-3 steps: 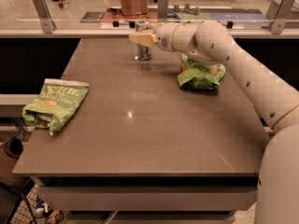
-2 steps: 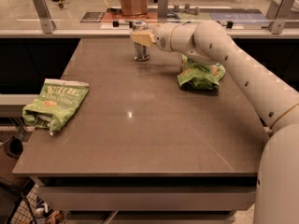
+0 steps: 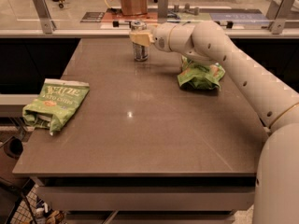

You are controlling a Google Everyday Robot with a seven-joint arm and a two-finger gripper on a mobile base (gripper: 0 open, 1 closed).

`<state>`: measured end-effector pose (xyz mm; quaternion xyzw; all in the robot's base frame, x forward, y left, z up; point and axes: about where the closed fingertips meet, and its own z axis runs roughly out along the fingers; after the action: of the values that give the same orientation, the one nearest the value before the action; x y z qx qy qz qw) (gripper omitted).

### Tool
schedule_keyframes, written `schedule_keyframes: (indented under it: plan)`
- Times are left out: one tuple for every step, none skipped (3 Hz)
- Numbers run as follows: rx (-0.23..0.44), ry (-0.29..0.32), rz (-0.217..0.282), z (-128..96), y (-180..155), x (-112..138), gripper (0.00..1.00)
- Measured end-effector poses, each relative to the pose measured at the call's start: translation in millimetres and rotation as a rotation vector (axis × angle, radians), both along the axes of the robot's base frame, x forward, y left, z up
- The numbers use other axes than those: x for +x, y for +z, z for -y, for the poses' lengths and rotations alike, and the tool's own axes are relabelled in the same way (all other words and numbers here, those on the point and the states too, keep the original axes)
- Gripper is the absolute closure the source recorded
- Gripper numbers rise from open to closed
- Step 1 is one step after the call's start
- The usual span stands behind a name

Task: Move redbull can near green jalapeno chip bag

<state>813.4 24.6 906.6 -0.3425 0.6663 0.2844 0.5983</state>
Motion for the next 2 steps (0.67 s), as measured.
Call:
schedule_keyframes:
  plan:
    - [0.000, 0.000, 0.000, -0.1, 0.0, 0.0, 1.00]
    - [0.003, 0.025, -0.004, -1.9, 5.2, -4.5, 1.00]
